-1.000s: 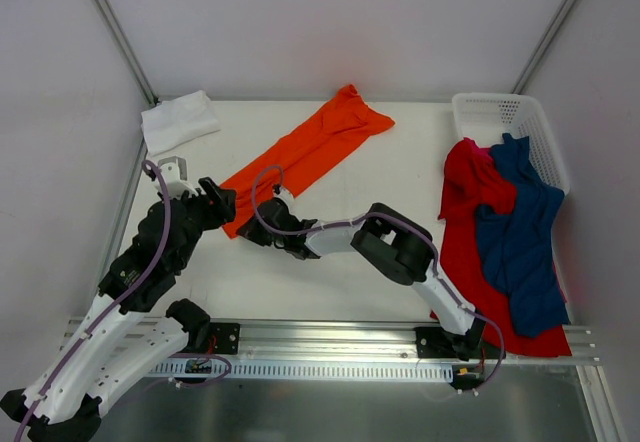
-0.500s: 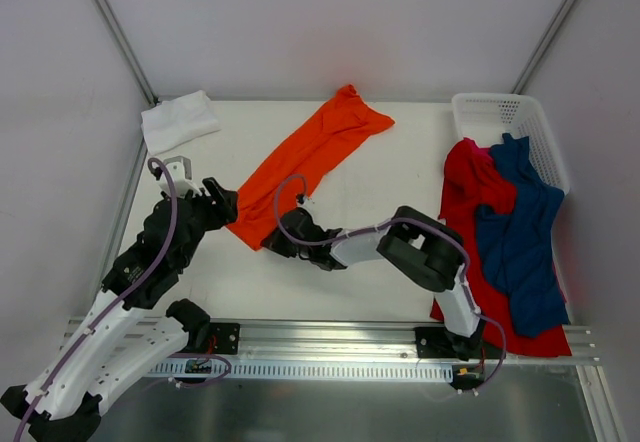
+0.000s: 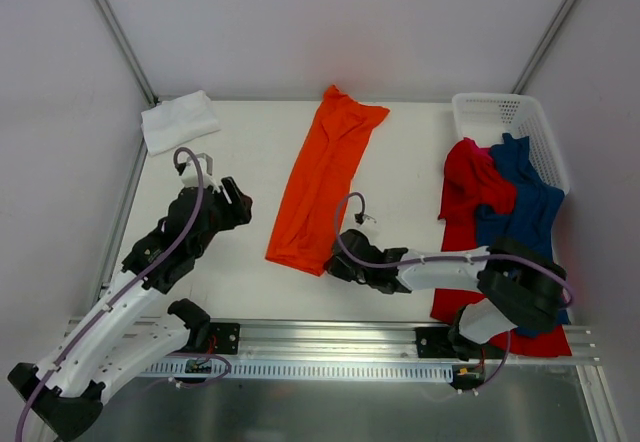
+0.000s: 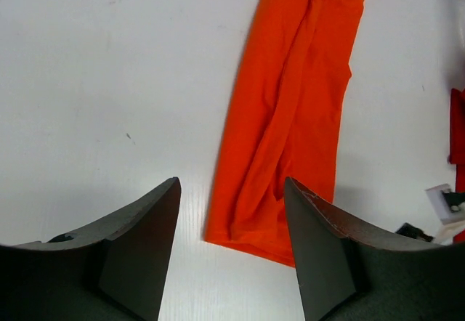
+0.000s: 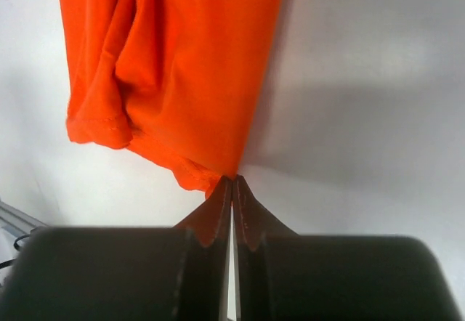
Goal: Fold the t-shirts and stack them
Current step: Fold the tshirt
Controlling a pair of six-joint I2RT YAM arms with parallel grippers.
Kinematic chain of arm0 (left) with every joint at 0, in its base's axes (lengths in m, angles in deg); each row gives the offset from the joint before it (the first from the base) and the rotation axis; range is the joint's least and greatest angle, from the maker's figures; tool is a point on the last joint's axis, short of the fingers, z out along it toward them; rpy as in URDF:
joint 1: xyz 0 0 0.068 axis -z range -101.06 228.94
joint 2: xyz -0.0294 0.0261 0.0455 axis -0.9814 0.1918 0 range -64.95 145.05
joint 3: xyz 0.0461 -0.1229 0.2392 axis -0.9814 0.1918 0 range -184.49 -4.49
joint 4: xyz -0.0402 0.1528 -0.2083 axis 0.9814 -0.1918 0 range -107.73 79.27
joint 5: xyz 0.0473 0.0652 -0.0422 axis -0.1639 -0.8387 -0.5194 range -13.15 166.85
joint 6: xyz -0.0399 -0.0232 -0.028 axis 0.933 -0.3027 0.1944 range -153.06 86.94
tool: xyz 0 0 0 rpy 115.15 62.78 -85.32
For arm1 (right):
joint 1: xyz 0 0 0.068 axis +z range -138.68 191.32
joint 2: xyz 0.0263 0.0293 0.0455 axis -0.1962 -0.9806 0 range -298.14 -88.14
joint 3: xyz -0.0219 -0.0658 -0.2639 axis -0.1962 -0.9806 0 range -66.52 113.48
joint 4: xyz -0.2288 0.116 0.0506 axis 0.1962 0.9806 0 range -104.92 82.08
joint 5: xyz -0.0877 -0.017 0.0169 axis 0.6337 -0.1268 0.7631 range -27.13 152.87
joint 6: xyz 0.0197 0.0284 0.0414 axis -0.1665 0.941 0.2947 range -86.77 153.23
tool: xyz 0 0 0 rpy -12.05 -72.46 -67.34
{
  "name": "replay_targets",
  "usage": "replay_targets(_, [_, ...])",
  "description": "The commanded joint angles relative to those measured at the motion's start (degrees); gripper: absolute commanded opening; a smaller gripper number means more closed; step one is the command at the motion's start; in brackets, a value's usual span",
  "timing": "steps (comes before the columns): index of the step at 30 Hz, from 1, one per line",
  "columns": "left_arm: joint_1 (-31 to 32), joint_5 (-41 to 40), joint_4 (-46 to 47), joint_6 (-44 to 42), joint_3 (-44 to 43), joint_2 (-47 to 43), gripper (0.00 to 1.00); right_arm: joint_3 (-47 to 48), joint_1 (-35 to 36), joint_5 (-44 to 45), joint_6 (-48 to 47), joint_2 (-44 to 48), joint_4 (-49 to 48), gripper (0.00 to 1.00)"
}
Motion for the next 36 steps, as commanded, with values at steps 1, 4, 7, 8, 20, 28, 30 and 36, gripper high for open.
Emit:
replay_targets(1, [0.6, 6.0, 0.6, 1.3, 2.3, 3.0, 0.59, -2.0, 0.6, 6.6, 2.1, 8.4, 14.5, 0.00])
replay_targets(4, [0.6, 10.4, 0.6, 1.8, 5.3, 7.4, 0.60, -2.2, 0.7, 12.2, 3.3, 14.7, 24.8, 0.00])
replay_targets(7, [0.8, 19.9, 1.1, 5.8, 7.1, 12.2, 0.59, -2.9, 0.7, 16.0, 6.3, 20.2, 33.9, 0.00])
replay_targets(8, [1.0, 25.2, 1.4, 6.3, 7.6, 13.1, 0.59, -3.2, 0.6, 16.7, 7.0, 21.6, 37.7, 0.00])
replay_targets(20, [9.4, 38.0, 14.9, 18.5, 25.0, 11.6, 0.59, -9.8, 0.7, 16.6, 10.1, 29.3, 39.7, 0.00])
replay_targets(28, [17.2, 30.2, 31.5, 22.8, 27.9, 20.6, 0.66, -5.7, 0.6, 15.3, 7.6, 22.1, 38.1, 0.00])
replay_targets(30, [18.8, 28.6, 37.8, 24.1, 28.5, 24.7, 0.67, -5.9, 0.7, 14.7, 7.6, 21.5, 37.4, 0.00])
replay_targets(36, [22.1, 26.5, 42.6, 24.4, 23.4, 37.0, 0.65, -6.6, 0.7, 13.5, 7.5, 21.2, 36.2, 0.00])
